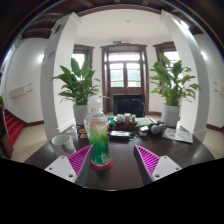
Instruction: Pour water
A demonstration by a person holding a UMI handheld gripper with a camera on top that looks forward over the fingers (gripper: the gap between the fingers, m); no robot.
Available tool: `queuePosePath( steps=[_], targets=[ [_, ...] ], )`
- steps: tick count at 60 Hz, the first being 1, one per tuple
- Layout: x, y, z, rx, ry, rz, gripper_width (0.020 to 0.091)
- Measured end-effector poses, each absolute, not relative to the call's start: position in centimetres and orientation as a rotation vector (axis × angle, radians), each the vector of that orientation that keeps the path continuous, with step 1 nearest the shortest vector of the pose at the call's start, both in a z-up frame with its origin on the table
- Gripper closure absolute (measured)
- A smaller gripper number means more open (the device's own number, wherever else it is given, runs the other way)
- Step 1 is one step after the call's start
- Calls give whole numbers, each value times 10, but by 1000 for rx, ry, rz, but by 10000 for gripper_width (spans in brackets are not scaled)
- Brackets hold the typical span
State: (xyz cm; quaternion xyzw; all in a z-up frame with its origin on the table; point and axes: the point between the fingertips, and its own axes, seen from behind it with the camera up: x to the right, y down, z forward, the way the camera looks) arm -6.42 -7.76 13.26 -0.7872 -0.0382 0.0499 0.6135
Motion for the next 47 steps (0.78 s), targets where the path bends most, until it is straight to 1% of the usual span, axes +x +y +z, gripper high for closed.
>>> queuePosePath(
  steps=[8,14,26,39,47],
  targets=[
    [-29,-126,157,-1820,-12,36,290],
    [-6,-146,177,-1816,39,12,289],
    [32,-184,200,-1796,124,-85,287],
    [42,-197,212,-1773,158,-107,289],
    [39,-195,209,-1771,160,-83,287]
  ],
)
